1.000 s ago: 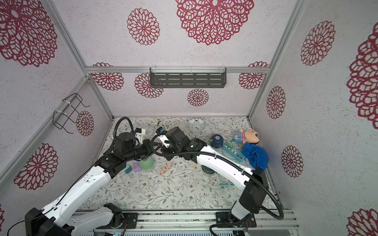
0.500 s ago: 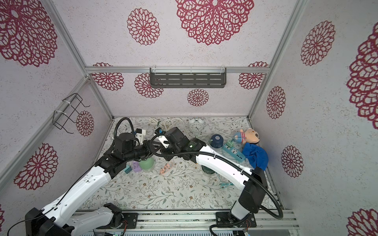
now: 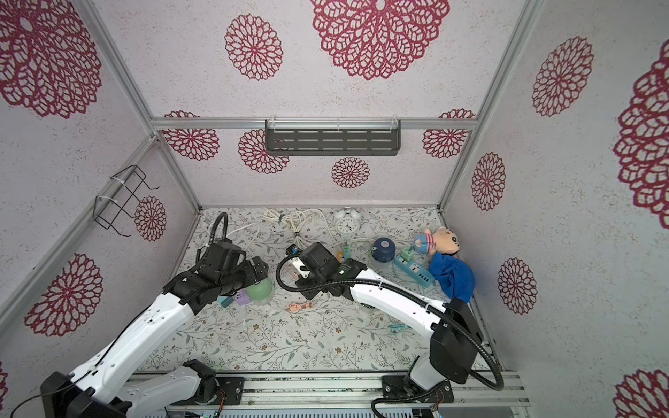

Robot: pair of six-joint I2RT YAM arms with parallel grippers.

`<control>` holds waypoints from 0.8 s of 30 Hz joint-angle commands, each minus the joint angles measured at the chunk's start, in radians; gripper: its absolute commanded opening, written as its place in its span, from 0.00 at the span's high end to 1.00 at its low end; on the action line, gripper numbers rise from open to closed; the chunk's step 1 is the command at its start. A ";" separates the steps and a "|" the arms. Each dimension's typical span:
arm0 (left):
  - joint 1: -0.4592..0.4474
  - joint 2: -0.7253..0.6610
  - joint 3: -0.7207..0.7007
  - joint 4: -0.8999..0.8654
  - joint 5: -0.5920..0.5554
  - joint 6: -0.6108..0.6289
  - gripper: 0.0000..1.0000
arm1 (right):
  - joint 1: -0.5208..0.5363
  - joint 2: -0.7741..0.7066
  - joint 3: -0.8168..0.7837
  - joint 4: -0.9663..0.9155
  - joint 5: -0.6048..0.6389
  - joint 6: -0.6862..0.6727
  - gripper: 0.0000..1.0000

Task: Charge the cordless meat grinders
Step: Move the cordless meat grinder to the center of the board.

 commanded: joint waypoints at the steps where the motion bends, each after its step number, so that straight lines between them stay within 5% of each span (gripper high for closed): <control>1: 0.006 0.083 0.011 -0.043 -0.118 0.068 0.03 | -0.004 -0.070 -0.020 0.053 0.017 0.034 1.00; 12: 0.002 0.342 0.105 -0.069 -0.171 0.157 0.03 | -0.009 -0.174 -0.143 0.096 0.034 0.060 1.00; 24: -0.066 0.170 -0.053 -0.127 -0.149 0.065 0.03 | -0.024 -0.158 -0.145 0.133 0.007 0.050 1.00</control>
